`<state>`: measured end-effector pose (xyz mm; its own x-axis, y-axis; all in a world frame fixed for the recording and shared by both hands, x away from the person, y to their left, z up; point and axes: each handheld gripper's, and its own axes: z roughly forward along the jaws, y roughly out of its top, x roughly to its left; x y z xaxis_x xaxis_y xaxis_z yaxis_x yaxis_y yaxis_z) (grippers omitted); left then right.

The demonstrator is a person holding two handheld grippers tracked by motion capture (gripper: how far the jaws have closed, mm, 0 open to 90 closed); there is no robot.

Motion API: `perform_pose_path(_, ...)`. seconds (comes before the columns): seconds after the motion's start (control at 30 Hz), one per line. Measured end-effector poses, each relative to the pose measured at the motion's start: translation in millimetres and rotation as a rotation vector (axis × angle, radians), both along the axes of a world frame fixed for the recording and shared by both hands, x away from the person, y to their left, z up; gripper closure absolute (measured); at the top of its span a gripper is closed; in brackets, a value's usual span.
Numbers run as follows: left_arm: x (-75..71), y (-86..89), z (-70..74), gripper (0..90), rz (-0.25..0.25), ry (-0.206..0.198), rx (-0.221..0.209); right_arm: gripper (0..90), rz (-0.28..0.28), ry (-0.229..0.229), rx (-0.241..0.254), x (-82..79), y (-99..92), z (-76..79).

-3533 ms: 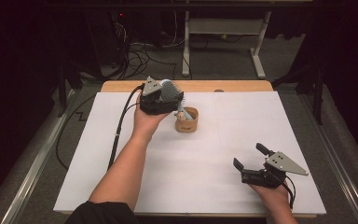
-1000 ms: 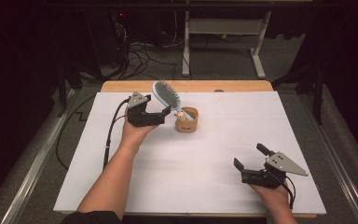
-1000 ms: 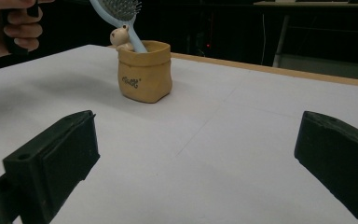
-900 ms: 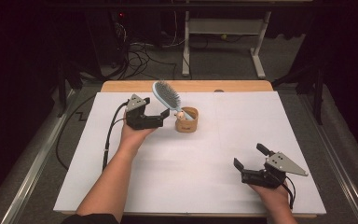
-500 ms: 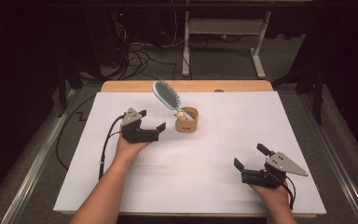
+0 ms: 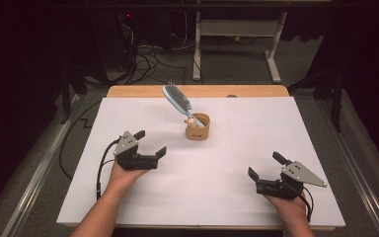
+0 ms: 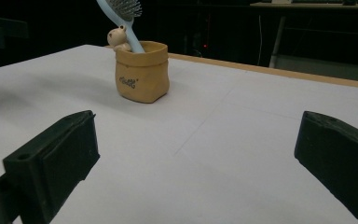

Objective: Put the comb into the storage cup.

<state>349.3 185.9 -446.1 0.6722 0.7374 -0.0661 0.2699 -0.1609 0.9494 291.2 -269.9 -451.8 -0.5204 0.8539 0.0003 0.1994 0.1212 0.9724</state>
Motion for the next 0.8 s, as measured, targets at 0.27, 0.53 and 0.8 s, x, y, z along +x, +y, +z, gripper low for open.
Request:
perform_pose_path(0.27, -33.4, 22.3, -7.2, 0.0, 0.028, -0.023, 0.02, 0.1, -0.005, 0.005, -0.005, -0.4, 0.4, -1.0)
perform_pose_path(0.53, -51.5, 37.3, -6.1, 0.0, 0.024, -0.047, -0.023, 0.1, -0.015, 0.004, -0.01, -2.6, -0.8, -1.2)
perform_pose_path(0.8, -49.3, 40.8, -8.4, 0.0, 0.006, -0.048, -0.041, 0.1, -0.031, -0.002, -0.01, -17.4, -3.7, 2.2)
